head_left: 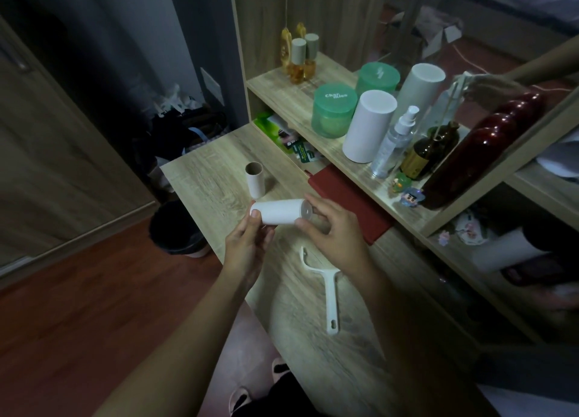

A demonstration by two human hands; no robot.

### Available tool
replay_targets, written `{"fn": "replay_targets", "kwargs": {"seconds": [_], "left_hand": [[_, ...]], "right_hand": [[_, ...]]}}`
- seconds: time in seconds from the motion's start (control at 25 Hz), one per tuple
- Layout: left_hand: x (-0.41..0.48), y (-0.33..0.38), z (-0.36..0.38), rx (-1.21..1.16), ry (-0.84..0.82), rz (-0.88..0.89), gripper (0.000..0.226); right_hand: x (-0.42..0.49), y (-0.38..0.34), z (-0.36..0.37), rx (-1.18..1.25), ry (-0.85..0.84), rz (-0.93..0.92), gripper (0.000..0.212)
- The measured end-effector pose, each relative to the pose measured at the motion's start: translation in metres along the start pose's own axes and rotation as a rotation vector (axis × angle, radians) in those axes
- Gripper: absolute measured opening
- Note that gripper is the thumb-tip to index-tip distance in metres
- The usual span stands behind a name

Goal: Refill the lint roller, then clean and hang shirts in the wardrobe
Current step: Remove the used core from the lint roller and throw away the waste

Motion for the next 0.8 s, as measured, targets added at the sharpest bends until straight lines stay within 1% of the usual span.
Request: {"fn": "replay_targets", "kwargs": {"seconds": [0.12,0.2,0.28,0.36,0.44,0.48,0.52,0.6,0.64,0.72,0.8], "left_hand": [[-0.002,0.001,-0.001,-0.014,0.007,0.012,0.037],[-0.003,0.002,0.0,-0.037,0.011,0.009,0.034],[-0.005,0.002,0.0,-0.051,0.023,0.009,0.026],[-0.004,0.002,-0.003,-0.064,0.043,0.009,0.022],[-0.001,0.006,-0.01,-0.098,0.084,0.014,0.026],[0.0,0.01,-0.014,-0.123,0.113,0.022,0.031],[0.003,0.015,-0.023,-0.147,0.151,0.034,0.034],[0.007,0.022,-0.034,-0.179,0.206,0.05,0.037],[0.008,0.024,-0.038,-0.183,0.222,0.052,0.036],[0.006,0.023,-0.038,-0.167,0.225,0.041,0.034],[0.005,0.022,-0.039,-0.148,0.215,0.039,0.032]], "right_hand": [[-0.001,-0.007,-0.002,-0.053,0.051,-0.086,0.049],[-0.003,-0.011,-0.004,-0.063,0.125,-0.142,0.048],[-0.006,-0.015,-0.005,-0.064,0.208,-0.188,0.046],[-0.007,-0.017,-0.006,-0.054,0.266,-0.211,0.046],[-0.007,-0.01,-0.004,-0.045,0.287,-0.187,0.049],[-0.007,-0.001,0.001,-0.037,0.26,-0.142,0.052],[-0.008,0.01,0.012,-0.025,0.191,-0.065,0.054],[-0.014,0.034,0.035,-0.073,-0.013,0.064,0.053],[-0.018,0.044,0.049,-0.143,-0.124,0.066,0.049],[-0.027,0.057,0.071,-0.342,-0.296,-0.013,0.041],[-0.029,0.064,0.091,-0.533,-0.384,-0.106,0.039]]}}
Point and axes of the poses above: each hand's wrist, its own x-axis towards the middle knuckle, its own z-axis out of the palm, y = z × x, the point moved 5 cm from there along x, towards the middle knuckle, and after that the axes turned 10 degrees about y, right-handed, at the moved point
